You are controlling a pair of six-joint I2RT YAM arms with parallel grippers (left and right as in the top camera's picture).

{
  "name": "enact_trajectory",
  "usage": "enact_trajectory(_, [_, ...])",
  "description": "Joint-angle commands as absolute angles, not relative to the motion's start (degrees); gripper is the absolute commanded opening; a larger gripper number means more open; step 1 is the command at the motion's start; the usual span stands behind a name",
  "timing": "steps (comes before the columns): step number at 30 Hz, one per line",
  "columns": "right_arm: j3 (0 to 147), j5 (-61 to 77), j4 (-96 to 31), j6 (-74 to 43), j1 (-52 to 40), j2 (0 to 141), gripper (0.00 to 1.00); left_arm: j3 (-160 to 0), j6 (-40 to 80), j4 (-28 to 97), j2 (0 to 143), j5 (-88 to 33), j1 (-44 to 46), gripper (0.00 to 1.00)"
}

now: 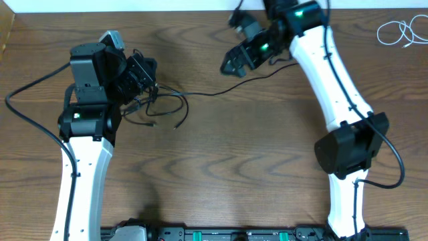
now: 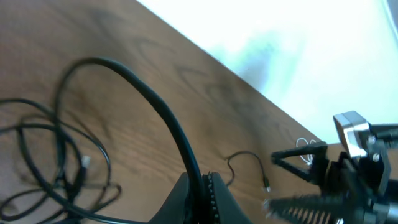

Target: Untangle cables

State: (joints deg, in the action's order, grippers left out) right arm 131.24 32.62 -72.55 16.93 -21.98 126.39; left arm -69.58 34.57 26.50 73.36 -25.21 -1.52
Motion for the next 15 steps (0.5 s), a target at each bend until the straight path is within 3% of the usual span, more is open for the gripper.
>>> enact_trajectory(1, [129.78, 36.95, -72.49, 26.79, -24.47, 126.39, 0.99, -71.22, 36.56, 27.38, 73.63, -26.61, -1.76, 0.07])
enact_trajectory(12, [119.28, 36.91, -65.32, 32.82, -30.96, 126.39, 0.98, -71.22, 36.51, 27.35, 73.6, -27.9, -1.76, 0.07])
enact_trajectory(15, [117.6, 36.56, -63.2, 31.68, -31.57, 126.39, 0.93, -71.22, 36.51, 27.38, 73.6, -27.9, -1.76, 0.07])
